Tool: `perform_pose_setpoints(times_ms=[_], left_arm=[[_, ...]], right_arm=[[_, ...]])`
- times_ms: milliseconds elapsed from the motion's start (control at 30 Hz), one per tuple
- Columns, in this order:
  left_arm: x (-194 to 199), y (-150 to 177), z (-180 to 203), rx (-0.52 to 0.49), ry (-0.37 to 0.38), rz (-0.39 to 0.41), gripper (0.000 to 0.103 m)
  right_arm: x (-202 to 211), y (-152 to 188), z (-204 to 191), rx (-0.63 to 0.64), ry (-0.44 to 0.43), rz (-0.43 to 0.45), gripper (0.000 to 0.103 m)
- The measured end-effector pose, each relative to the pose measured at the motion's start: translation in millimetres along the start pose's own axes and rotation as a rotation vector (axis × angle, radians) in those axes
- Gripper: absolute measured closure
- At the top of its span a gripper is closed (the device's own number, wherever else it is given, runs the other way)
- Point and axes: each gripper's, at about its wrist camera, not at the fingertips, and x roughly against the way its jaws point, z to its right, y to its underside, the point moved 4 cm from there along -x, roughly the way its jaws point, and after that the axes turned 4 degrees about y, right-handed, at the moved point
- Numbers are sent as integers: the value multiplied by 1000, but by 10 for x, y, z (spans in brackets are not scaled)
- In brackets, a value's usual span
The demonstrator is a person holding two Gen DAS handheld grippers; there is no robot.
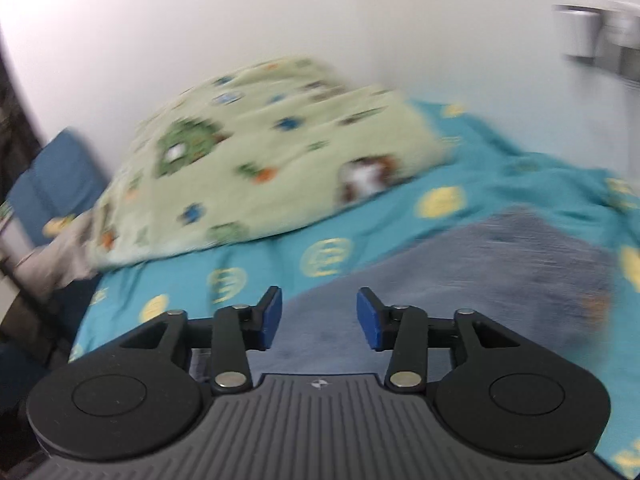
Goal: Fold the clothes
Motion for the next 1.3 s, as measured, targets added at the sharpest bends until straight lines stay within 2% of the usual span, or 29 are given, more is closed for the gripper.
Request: perform_pose_setpoints(times_ms=[100,167,267,433,500,600,733,800,867,900,967,1100,1200,1300], left_arm=[[20,-31,-44,23,-33,-1,43],[-4,-43,-103,46,-55,-8,42],[-39,-61,-190,81,-88,-19,42],[-136,-39,-359,138,-157,-54,41],[-221,37,-421,151,-190,-90,41],[-355,138,-491,150,-234,-140,41],[-518,212,-511,114,-253,-173,41],[-586,247,-501,84,-266,-185,41],[-618,267,-479,51,-278,-189,40],[-616,264,-472,46,-279,-191,40],[-587,237,-480,65,-270,-194,40],[-413,44,-534,151,-256,-175,41],[-136,-216,-565,170,-244,-92,41],[173,-446,-676,185,-260,5,41]], right_arm=[[55,51,592,-122,104,37,38],[-30,115,951,-218,151,35,22],[-226,211,1403,-350,201,-22,22],[-624,295,1576,-405,191,-78,18],[-720,293,1583,-398,215,-56,14],[-813,289,1532,-325,273,-5,13],[-869,301,1580,-371,294,31,12],[-878,295,1571,-366,306,45,17],[-851,263,1501,-324,322,65,35],[-838,247,1466,-303,330,75,40],[-783,183,1320,-223,326,121,60],[-629,75,1009,-100,306,222,68],[-452,-12,758,-74,265,284,70],[-216,-102,309,10,230,367,70]])
